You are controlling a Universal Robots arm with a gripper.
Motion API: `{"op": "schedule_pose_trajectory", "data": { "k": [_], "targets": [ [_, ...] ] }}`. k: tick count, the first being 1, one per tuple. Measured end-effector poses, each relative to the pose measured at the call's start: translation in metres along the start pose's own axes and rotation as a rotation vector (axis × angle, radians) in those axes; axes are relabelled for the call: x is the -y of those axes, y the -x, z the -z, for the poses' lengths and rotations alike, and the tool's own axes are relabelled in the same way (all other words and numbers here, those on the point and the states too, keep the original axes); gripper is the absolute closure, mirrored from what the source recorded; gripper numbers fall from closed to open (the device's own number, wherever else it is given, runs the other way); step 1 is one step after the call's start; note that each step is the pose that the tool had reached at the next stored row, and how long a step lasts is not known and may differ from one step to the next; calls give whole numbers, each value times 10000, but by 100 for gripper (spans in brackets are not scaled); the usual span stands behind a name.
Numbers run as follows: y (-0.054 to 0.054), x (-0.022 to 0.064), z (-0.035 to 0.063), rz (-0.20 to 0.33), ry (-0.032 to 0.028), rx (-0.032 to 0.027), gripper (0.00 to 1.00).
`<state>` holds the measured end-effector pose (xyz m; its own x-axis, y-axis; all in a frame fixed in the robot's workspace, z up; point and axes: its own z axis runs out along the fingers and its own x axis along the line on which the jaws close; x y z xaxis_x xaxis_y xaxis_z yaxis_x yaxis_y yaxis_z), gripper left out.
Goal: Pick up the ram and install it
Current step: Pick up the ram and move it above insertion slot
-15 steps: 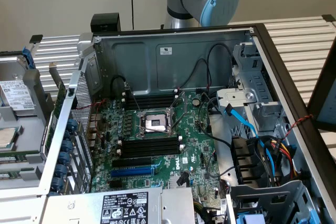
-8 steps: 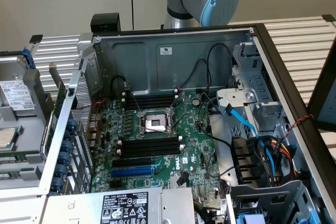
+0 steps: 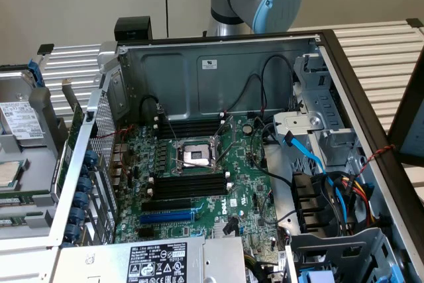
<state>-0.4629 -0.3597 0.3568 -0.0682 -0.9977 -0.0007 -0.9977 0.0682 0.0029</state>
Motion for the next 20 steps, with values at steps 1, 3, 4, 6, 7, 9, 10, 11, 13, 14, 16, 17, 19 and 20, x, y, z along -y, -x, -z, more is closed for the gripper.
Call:
{"op": "schedule_pose_trajectory", "data": {
  "k": [1, 3, 4, 6, 7, 9, 10, 11, 13, 14, 16, 17, 19, 20],
  "targets": [
    [0, -1, -18, 0, -1, 0, 77],
    [0, -1, -54, 1, 0, 0, 77],
    [0, -1, -73, -1, -2, 1, 77],
    [0, -1, -109, 0, 0, 0, 77],
    [0, -2, -121, 0, -1, 0, 77],
    [0, -2, -133, 0, 1, 0, 77],
    [0, -2, -133, 0, 2, -1, 77],
    [0, -2, -133, 0, 2, -1, 77],
    [-1, -2, -136, -2, -1, 1, 77],
    [-7, -2, -138, -2, -3, 2, 77],
    [-25, -6, -136, -1, 0, 0, 77],
    [-34, -11, -137, 0, -1, 1, 77],
    [-56, -19, -139, -1, 0, 0, 77],
    [-64, -24, -143, -1, -1, 0, 77]
  ]
}}
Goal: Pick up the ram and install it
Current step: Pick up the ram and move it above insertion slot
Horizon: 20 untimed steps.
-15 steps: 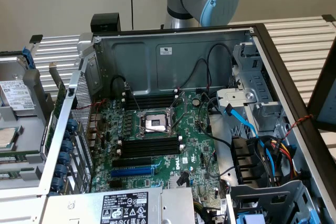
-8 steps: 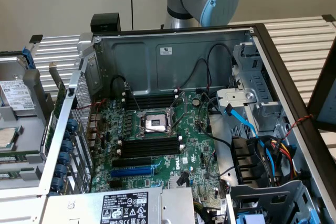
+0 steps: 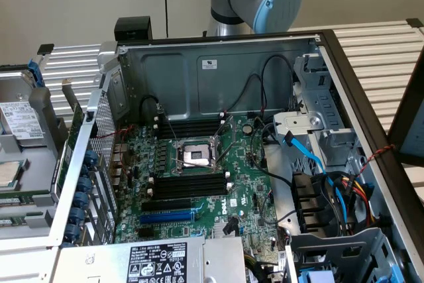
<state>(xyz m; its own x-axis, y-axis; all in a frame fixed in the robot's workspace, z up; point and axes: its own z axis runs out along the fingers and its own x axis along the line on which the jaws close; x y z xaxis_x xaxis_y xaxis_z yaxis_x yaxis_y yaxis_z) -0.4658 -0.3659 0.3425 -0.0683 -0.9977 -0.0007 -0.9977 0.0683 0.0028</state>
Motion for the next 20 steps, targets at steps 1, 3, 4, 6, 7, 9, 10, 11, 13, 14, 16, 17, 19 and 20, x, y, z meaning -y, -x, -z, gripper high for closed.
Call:
{"op": "schedule_pose_trajectory", "data": {
  "k": [1, 3, 4, 6, 7, 9, 10, 11, 13, 14, 16, 17, 19, 20],
  "targets": [
    [-8, -3, -5, 0, 0, 0, 77],
    [-29, -5, -21, 1, 1, 0, 77],
    [-37, -4, -38, 1, -2, 1, 77],
    [-52, -4, -72, 1, 1, -1, 77],
    [-57, -5, -90, 1, 1, -1, 77],
    [-69, -6, -126, 0, 1, -1, 77],
    [-73, -6, -143, 0, 2, -1, 77],
    [-76, -7, -162, -1, 1, -1, 77],
    [-83, -11, -198, 0, 1, 0, 77],
    [-88, -13, -217, 0, 1, 0, 77],
    [-96, -18, -254, 0, 1, 0, 77],
    [-100, -19, -272, 1, 0, 0, 77],
    [-105, -22, -308, 0, 1, 0, 77],
    [-109, -23, -326, 0, 1, 0, 77]
  ]
}}
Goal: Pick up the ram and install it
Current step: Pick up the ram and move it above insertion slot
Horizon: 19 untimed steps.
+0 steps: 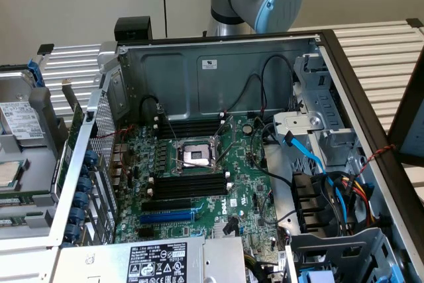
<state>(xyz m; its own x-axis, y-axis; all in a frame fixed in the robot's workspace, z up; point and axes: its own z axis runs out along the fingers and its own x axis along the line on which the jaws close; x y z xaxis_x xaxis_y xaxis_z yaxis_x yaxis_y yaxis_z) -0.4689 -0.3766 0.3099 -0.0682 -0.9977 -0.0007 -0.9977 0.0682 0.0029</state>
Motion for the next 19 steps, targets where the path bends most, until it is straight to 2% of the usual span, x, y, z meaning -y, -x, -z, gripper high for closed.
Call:
{"op": "schedule_pose_trajectory", "data": {
  "k": [8, 13, 19],
  "targets": [
    [-27, -23, -141, 1, 1, 0, 77],
    [-92, -75, -172, 0, 0, 0, 77],
    [-167, -85, -212, 1, 0, 0, 77]
  ]
}}
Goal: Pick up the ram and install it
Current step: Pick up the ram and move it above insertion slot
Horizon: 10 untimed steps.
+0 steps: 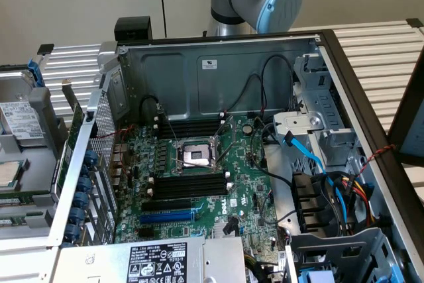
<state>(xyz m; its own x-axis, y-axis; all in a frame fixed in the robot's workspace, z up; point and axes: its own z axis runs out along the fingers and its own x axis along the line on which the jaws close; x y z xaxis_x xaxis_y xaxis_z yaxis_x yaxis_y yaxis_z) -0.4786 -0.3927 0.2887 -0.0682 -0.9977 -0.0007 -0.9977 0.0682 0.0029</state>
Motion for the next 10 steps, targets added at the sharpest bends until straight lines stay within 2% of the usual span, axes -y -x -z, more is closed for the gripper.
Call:
{"op": "schedule_pose_trajectory", "data": {
  "k": [10],
  "targets": [
    [-15, -16, -160, 0, -1, -16, 77]
  ]
}}
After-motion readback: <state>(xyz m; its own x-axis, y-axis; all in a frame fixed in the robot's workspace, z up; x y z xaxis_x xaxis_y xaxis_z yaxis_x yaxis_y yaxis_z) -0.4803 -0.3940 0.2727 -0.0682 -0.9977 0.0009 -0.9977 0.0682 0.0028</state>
